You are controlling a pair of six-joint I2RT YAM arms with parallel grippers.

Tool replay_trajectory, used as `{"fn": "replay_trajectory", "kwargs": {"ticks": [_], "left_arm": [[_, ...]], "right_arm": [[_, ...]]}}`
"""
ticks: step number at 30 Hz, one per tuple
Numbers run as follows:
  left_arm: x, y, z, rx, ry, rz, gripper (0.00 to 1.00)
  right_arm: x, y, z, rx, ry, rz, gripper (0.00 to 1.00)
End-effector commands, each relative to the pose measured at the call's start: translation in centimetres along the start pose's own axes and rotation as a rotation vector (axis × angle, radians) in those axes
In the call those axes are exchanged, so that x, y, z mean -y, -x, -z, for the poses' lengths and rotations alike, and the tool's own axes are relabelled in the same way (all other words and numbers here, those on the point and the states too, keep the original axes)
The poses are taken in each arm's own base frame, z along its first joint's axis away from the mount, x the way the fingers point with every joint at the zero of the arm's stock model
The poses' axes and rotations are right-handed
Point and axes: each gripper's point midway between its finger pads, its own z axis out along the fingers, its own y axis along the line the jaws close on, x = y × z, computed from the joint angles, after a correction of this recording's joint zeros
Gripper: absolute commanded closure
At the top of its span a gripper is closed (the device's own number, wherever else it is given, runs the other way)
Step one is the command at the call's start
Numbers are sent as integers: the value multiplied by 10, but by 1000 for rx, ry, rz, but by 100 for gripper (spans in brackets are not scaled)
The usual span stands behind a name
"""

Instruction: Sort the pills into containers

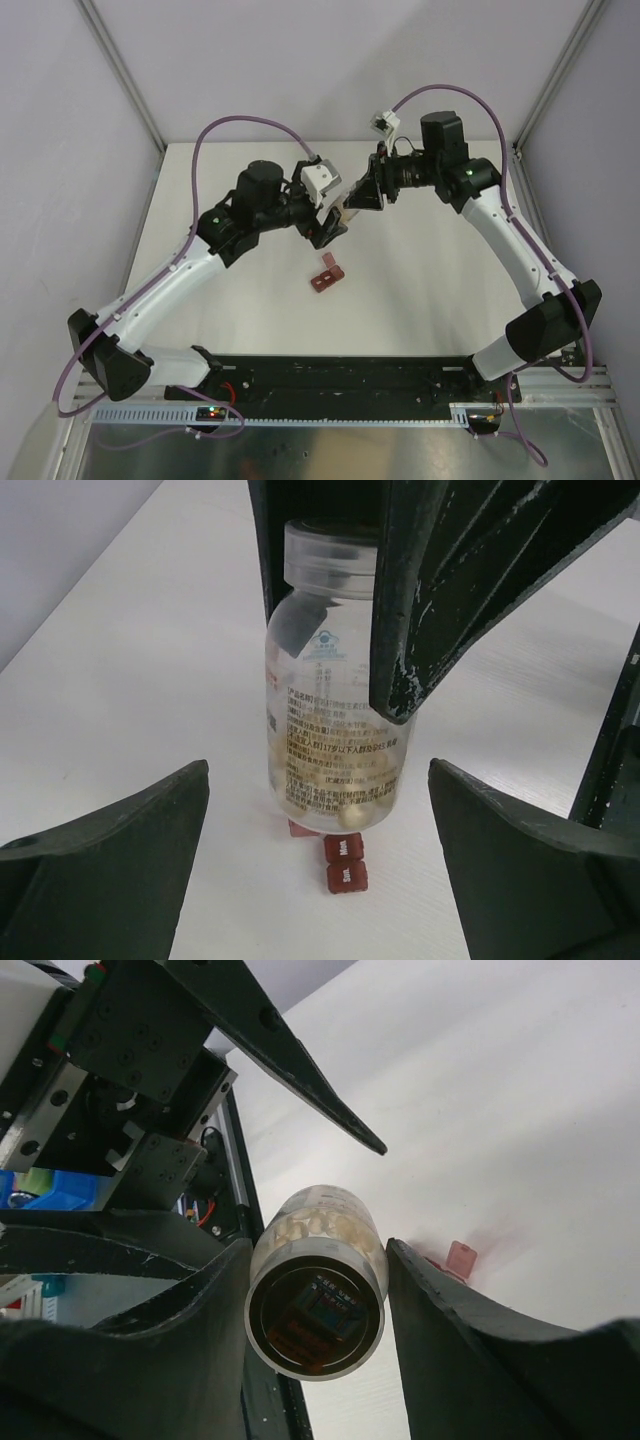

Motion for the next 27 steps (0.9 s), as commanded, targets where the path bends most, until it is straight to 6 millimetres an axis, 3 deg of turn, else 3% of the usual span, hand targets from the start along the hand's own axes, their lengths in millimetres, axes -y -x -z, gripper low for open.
{"fn": "replay_trajectory", "kwargs": {"ticks": [1,8,14,16,18,19,22,24,27], "left_arm": [[7,27,-3,80,-35,-13,9],[13,24,-12,67,-61,-14,22],[14,20,-11,61,-64,-24,51],[15,19,-9,61,-63,-29,69],[15,16,-5,60,-57,-29,90],[16,15,-3,60,-54,-30,95],[17,14,1,63,-50,-33,99],[18,13,4,64,-46,-39,100],[21,9,5,56,-47,-47,100]], "right_arm": [[-27,19,12,69,72,40,100],[-32,18,13,78,98,27,100],[-33,19,18,90,94,24,100],[-32,19,21,96,82,26,93],[-32,20,24,104,65,29,77],[-32,20,26,109,54,33,65],[-33,24,33,125,25,44,35],[-33,27,38,137,9,50,24],[-35,31,44,150,-5,53,17]]}}
